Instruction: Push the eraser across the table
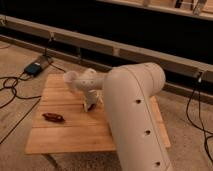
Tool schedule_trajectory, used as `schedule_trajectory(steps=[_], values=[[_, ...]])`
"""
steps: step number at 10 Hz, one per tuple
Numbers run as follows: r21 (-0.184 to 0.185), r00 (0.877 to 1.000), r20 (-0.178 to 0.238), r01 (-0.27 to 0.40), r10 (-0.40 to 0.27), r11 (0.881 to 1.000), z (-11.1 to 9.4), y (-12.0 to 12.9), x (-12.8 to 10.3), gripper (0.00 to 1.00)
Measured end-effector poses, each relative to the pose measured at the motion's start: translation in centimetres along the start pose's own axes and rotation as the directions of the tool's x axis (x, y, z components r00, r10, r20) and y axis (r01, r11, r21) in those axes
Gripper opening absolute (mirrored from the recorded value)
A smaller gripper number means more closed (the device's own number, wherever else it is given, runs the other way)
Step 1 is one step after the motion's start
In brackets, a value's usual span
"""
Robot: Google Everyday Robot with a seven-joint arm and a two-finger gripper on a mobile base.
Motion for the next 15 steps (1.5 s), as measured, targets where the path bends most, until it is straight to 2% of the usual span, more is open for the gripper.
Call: schedule_trajectory(steps=[6,7,11,15], values=[[-0.003,0.999,0.034,-0.025,0.025,1.0,-0.7,-1.8,-4.4,0.65],[-0.013,0.999,0.035,-0.029,0.03,0.999,-0.7,-1.9,-4.8,0.65],[-0.094,0.997,0.023,-0.075,0.077,0.993,-0.4,-2.2,-5.9,0.65],[-0.13,0.996,0.024,-0.081,0.085,0.988,-0.2,-2.7,-7.3,0.65]])
